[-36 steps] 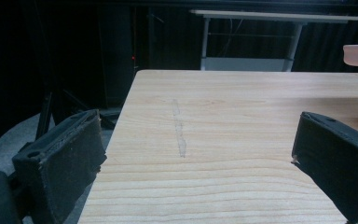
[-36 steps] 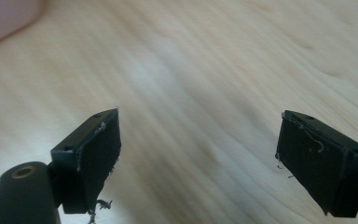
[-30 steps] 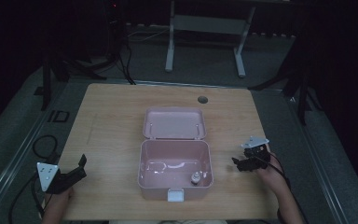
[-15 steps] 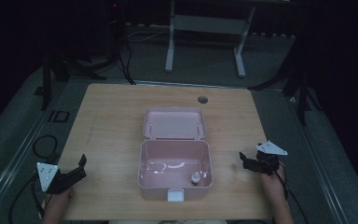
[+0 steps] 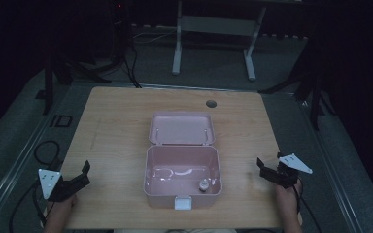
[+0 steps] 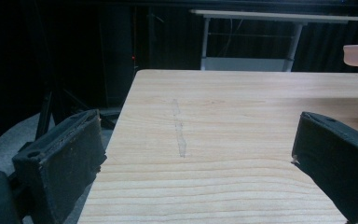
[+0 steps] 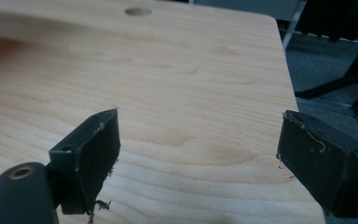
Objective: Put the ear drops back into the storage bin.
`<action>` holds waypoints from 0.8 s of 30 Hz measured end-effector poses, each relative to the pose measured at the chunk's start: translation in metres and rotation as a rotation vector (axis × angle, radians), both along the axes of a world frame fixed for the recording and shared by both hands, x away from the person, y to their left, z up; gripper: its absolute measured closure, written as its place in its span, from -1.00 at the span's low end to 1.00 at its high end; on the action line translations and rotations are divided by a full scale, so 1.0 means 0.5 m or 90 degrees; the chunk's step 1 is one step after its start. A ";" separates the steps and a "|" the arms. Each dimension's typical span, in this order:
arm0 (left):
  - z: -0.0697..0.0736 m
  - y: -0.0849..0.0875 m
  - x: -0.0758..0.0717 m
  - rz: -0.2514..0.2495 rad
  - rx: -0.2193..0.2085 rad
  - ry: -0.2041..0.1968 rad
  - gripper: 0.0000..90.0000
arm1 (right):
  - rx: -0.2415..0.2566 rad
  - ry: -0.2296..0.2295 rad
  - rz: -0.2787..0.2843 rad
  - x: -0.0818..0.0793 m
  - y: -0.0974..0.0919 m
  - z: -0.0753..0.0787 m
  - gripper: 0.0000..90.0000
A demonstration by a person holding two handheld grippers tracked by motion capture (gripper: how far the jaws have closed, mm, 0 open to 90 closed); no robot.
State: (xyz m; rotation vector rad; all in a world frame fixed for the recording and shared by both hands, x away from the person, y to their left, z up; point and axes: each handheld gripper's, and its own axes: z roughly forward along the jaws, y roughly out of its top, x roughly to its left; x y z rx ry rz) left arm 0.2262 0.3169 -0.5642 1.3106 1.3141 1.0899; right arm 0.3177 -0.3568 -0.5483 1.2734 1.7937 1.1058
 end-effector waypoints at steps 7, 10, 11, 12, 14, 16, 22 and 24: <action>0.000 0.000 0.000 -0.001 0.000 0.000 -0.95 | 0.021 -0.011 -0.013 -0.009 -0.005 -0.003 -0.72; 0.000 0.000 0.000 -0.003 0.001 0.000 -0.95 | 0.009 -0.009 -0.017 -0.008 -0.004 -0.005 -0.72; 0.000 0.000 0.000 -0.003 0.001 0.001 -0.95 | 0.007 -0.010 -0.014 -0.007 -0.004 -0.005 -0.72; 0.000 0.000 0.000 -0.003 0.000 0.000 -0.95 | 0.004 -0.011 -0.015 -0.007 -0.003 -0.005 -0.72; 0.000 0.000 0.001 -0.003 -0.001 0.001 -0.95 | -0.003 -0.017 -0.011 -0.006 -0.001 -0.005 -0.72; 0.000 0.000 0.001 -0.004 -0.001 0.001 -0.95 | -0.004 -0.017 -0.010 -0.006 -0.001 -0.005 -0.72; 0.000 0.000 0.000 -0.003 -0.002 0.002 -0.95 | 0.007 -0.014 -0.006 -0.006 -0.004 -0.005 -0.72; 0.000 0.000 0.001 -0.002 -0.003 0.002 -0.95 | 0.007 -0.012 -0.003 -0.006 -0.004 -0.005 -0.72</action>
